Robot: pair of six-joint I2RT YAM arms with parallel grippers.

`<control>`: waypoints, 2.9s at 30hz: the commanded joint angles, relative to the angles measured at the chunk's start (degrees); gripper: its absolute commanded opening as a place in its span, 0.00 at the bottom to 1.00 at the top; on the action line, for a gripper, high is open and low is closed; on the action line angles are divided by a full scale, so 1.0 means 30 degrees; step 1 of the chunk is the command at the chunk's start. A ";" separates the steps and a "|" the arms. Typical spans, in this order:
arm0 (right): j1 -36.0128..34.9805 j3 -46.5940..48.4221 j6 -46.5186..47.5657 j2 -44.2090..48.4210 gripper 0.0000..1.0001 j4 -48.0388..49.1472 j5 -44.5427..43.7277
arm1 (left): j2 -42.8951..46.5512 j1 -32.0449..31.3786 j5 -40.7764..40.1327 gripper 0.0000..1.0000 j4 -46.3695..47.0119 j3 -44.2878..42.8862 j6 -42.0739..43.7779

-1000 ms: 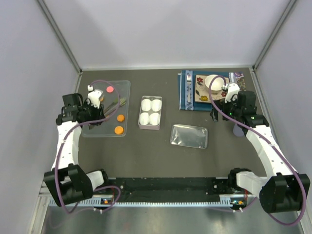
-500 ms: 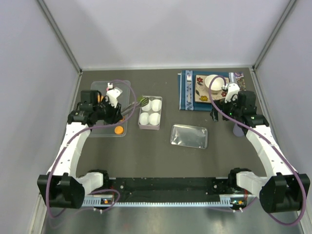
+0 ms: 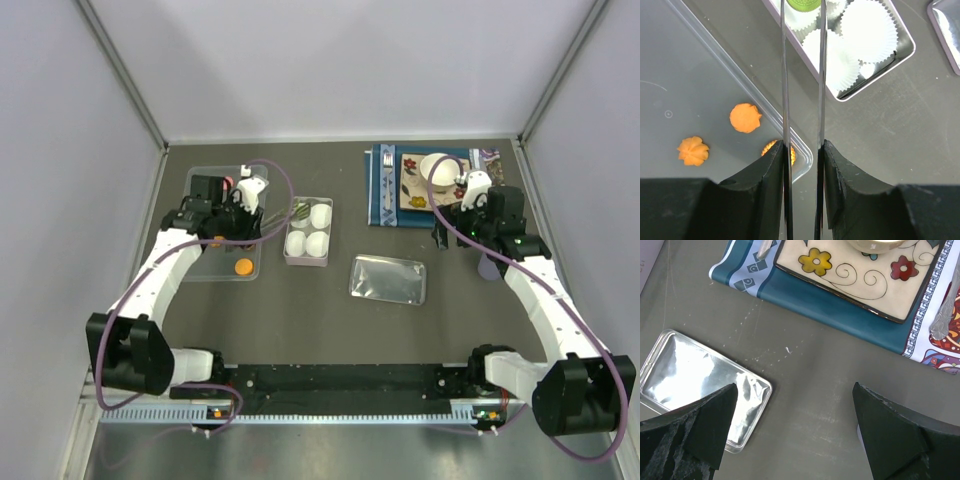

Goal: Pack the cookies

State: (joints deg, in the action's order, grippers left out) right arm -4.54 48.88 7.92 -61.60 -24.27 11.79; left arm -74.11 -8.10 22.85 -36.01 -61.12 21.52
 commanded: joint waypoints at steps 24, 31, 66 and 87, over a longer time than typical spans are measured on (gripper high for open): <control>-0.0246 0.1137 0.0289 -0.0179 0.99 0.0385 -0.0298 | -0.2280 -0.0845 -0.1903 0.00 0.2013 -0.1540 0.0386; -0.0275 0.1137 0.0289 -0.0149 0.99 0.0356 -0.0269 | -0.2251 -0.1050 -0.2050 0.10 0.1896 -0.1394 0.0620; -0.0275 0.1137 0.0289 0.0027 0.99 0.0298 -0.0151 | -0.1548 -0.1168 -0.2812 0.41 0.1866 -0.0925 0.0913; -0.0246 0.1137 0.0259 -0.0032 0.99 0.0298 -0.0034 | -0.1196 -0.1168 -0.2783 0.47 0.1837 -0.0837 0.1060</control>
State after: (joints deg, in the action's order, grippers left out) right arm -4.67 48.88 7.97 -62.37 -24.27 11.25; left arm -79.99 -11.57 14.61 -32.95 -63.31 24.16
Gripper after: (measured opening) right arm 0.989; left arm 0.462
